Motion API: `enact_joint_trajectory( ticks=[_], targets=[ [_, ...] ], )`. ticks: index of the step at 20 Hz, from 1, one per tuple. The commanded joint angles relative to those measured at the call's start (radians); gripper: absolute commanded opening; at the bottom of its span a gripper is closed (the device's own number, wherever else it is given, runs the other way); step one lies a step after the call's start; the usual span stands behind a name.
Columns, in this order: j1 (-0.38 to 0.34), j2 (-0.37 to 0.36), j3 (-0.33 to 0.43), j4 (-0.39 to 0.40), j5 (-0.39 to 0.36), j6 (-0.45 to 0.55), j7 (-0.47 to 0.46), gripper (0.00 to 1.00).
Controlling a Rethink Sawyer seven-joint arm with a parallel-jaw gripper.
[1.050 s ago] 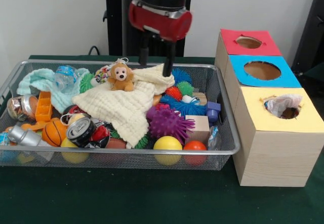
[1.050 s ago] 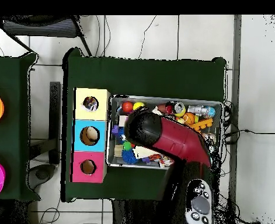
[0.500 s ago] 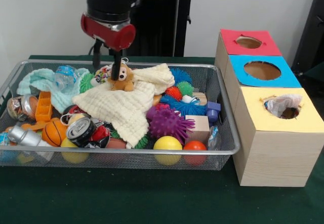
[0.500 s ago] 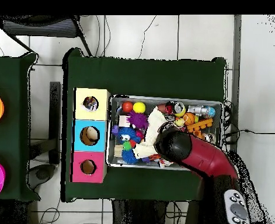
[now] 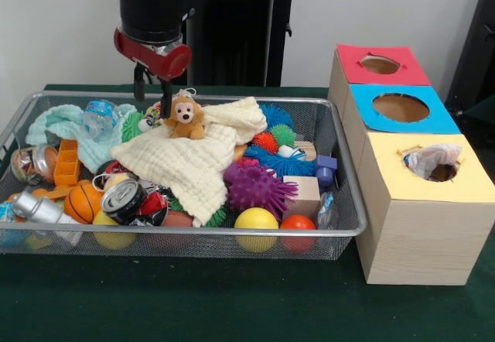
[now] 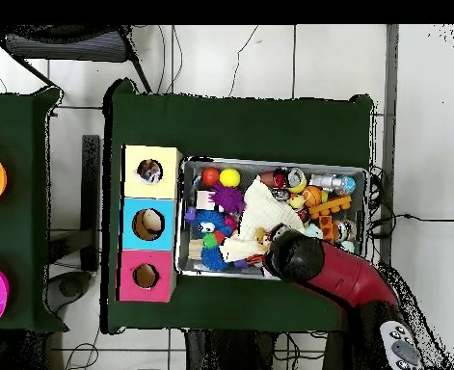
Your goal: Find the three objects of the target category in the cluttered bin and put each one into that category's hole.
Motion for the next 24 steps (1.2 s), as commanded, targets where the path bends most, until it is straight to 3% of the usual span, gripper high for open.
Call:
enact_joint_trajectory(
  ticks=[1, 9, 16, 24],
  targets=[
    [0.021, 0.009, 0.076, 0.085, -0.047, 0.104, 0.012, 1.0],
    [0.09, 0.05, 0.005, 0.08, -0.039, 0.094, 0.091, 1.0],
    [0.1, 0.056, 0.003, 0.098, -0.019, 0.048, 0.105, 1.0],
    [0.017, 0.009, 0.126, 0.215, 0.077, -0.02, 0.136, 1.0]
  ],
)
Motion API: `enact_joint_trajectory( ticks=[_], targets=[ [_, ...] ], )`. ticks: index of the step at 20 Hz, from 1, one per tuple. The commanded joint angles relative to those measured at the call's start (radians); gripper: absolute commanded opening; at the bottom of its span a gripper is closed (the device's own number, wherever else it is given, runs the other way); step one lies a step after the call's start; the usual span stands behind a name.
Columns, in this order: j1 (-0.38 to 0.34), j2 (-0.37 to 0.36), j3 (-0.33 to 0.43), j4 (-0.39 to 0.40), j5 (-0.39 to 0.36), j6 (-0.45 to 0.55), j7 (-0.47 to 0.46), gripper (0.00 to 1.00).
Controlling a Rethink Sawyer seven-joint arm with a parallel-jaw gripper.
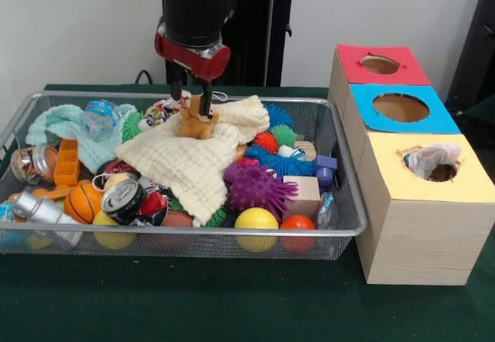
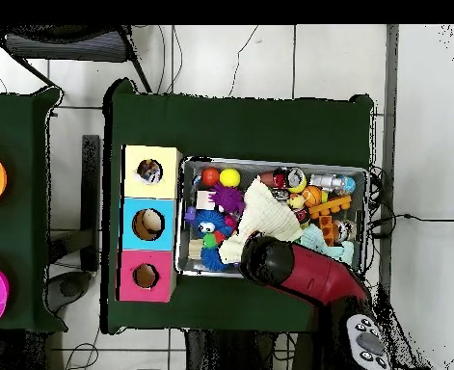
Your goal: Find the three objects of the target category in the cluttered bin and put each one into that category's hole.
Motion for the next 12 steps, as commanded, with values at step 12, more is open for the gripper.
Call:
enact_joint_trajectory(
  ticks=[12],
  targets=[
    [-0.332, -0.097, 0.526, 0.401, 0.164, -0.288, 0.147, 1.0]
  ],
)
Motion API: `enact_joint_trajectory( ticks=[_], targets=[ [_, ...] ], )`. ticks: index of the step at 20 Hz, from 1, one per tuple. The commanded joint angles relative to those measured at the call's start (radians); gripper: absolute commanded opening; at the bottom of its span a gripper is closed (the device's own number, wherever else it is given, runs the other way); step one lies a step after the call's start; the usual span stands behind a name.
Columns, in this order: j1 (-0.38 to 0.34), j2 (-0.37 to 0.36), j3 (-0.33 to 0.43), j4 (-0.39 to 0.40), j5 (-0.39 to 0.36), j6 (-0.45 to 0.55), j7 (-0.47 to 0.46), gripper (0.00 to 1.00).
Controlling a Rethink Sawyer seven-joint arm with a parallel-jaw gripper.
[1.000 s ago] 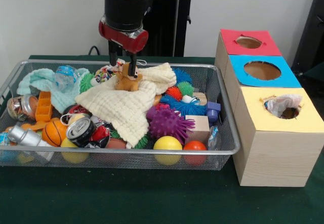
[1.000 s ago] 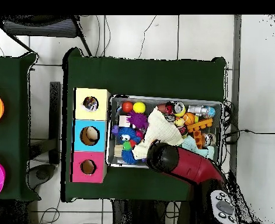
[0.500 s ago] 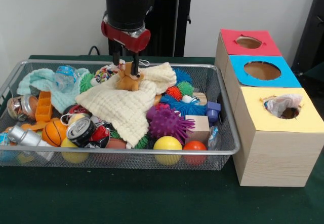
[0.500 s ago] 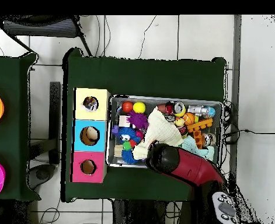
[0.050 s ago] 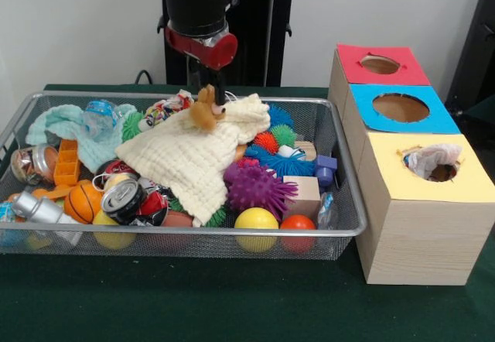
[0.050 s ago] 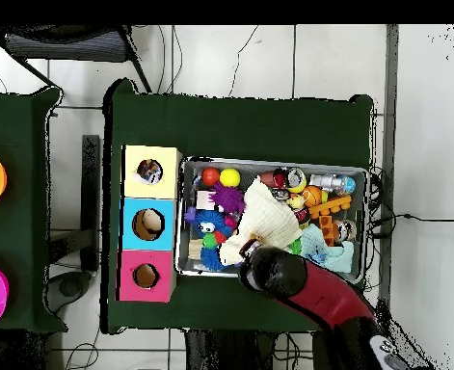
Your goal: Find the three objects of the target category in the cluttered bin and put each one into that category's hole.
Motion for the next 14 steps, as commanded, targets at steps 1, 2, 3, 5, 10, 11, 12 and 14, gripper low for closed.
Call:
enact_joint_trajectory(
  ticks=[1, 2, 3, 5, 10, 11, 12, 14],
  targets=[
    [-0.156, -0.023, 0.365, 0.217, 0.055, -0.242, 0.164, 1.0],
    [-0.172, -0.006, 0.393, 0.216, 0.033, -0.298, 0.181, 1.0],
    [-0.188, 0.01, 0.421, 0.215, 0.011, -0.354, 0.198, 1.0],
    [-0.206, 0.051, 0.453, 0.201, -0.021, -0.425, 0.21, 1.0],
    [-0.224, 0.075, 0.497, 0.193, -0.051, -0.489, 0.222, 1.0],
    [-0.227, 0.066, 0.503, 0.198, -0.047, -0.484, 0.221, 1.0],
    [-0.229, 0.057, 0.509, 0.202, -0.043, -0.48, 0.221, 1.0],
    [-0.228, 0.042, 0.517, 0.202, -0.032, -0.466, 0.213, 1.0]
  ],
)
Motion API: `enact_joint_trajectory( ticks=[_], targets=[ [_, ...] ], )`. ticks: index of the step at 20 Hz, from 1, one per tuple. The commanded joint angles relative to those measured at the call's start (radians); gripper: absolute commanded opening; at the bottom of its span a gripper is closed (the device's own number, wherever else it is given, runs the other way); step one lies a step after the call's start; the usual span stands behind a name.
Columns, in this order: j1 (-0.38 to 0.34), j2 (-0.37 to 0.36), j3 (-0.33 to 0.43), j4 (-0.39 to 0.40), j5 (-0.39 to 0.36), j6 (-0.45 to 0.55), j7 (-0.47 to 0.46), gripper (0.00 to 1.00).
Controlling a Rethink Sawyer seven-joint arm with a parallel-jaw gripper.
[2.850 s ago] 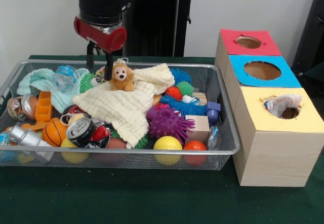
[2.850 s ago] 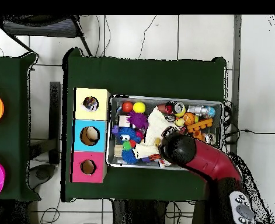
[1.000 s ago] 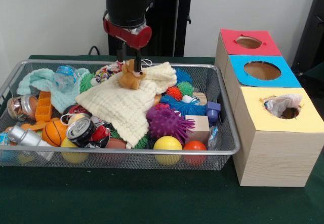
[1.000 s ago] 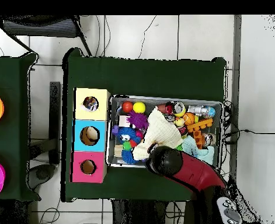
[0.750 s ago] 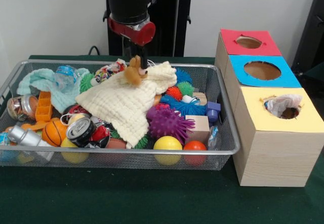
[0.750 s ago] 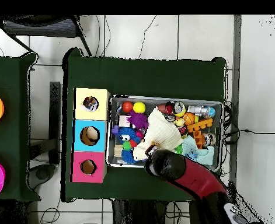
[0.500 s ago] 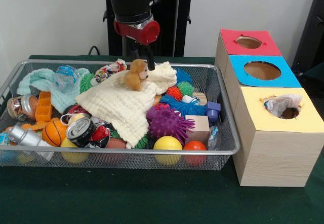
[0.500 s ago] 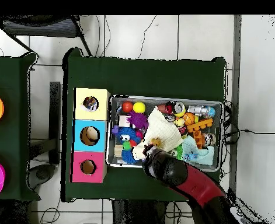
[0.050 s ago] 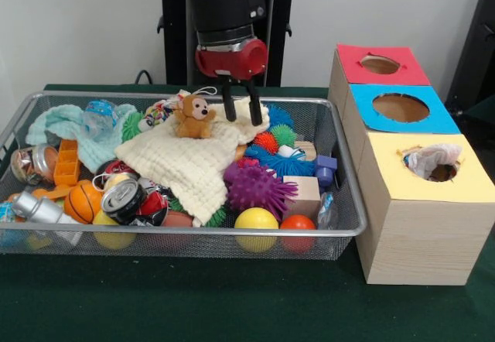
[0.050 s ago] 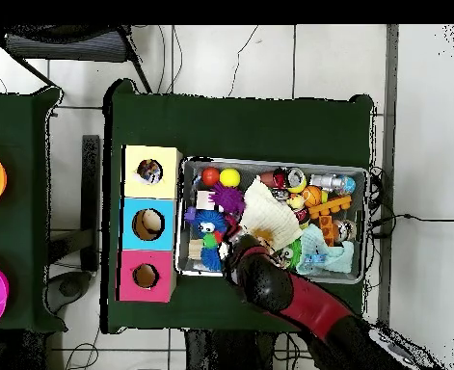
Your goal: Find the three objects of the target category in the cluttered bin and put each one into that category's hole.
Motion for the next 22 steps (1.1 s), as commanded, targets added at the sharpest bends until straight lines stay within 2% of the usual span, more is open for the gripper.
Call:
enact_joint_trajectory(
  ticks=[1, 6, 8, 9, 11, 13, 15, 19, 22],
  targets=[
    [-0.015, -0.011, 0.178, 0.028, -0.01, -0.004, 0.21, 1.0],
    [0.012, -0.078, 0.139, 0.025, 0.021, 0.062, 0.179, 1.0],
    [0.067, -0.126, 0.06, 0.005, 0.053, 0.146, 0.143, 1.0],
    [0.137, -0.157, -0.037, -0.029, 0.066, 0.225, 0.101, 1.0],
    [0.244, -0.175, -0.187, -0.098, 0.059, 0.319, 0.054, 1.0],
    [0.361, -0.17, -0.35, -0.194, 0.025, 0.427, 0.03, 1.0],
    [0.457, -0.143, -0.479, -0.299, -0.036, 0.539, 0.026, 1.0],
    [0.492, -0.094, -0.518, -0.37, -0.09, 0.558, 0.061, 1.0],
    [0.496, -0.084, -0.524, -0.4, -0.117, 0.581, 0.078, 1.0]
  ],
)
